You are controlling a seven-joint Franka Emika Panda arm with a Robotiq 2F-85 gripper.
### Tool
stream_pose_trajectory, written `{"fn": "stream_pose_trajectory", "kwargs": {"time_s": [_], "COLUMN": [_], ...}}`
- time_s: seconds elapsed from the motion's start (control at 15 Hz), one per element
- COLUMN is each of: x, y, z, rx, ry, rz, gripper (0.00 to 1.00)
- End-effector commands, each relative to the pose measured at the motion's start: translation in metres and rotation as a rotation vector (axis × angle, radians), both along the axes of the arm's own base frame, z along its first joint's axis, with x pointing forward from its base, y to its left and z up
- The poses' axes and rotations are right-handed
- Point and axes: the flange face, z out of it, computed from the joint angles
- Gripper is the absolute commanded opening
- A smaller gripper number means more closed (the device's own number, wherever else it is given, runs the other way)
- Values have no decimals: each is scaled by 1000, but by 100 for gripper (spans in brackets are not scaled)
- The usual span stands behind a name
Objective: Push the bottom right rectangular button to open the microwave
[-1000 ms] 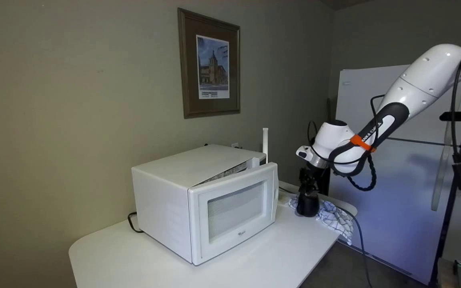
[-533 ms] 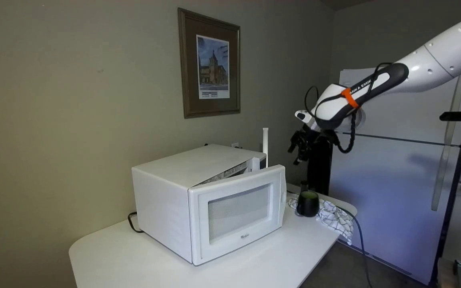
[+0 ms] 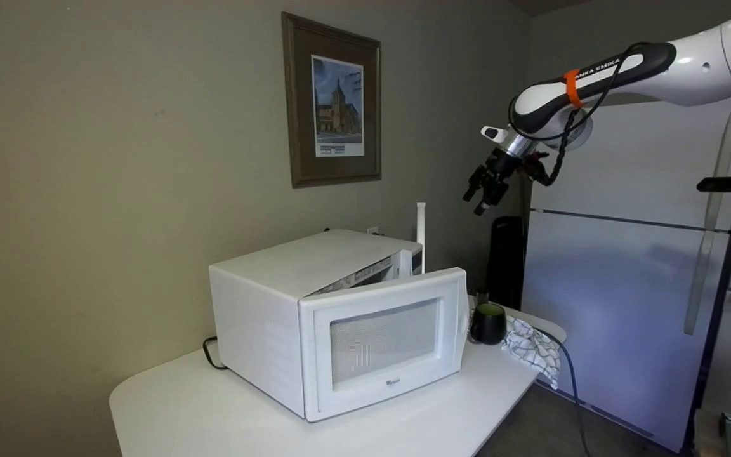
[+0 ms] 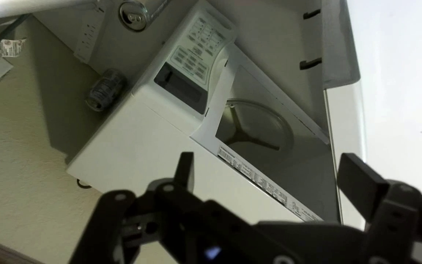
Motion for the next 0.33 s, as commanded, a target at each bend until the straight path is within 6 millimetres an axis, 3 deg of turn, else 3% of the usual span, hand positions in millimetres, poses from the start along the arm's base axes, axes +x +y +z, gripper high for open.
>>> {"fn": "stream_pose_trajectory", "kwargs": {"time_s": [0.0,0.27], "x": [1,4], "y": [1,4], "z": [-1,-5], "rx": [5,11], "ry": [4,11], "rz": [-1,2], "gripper": [100,100]}}
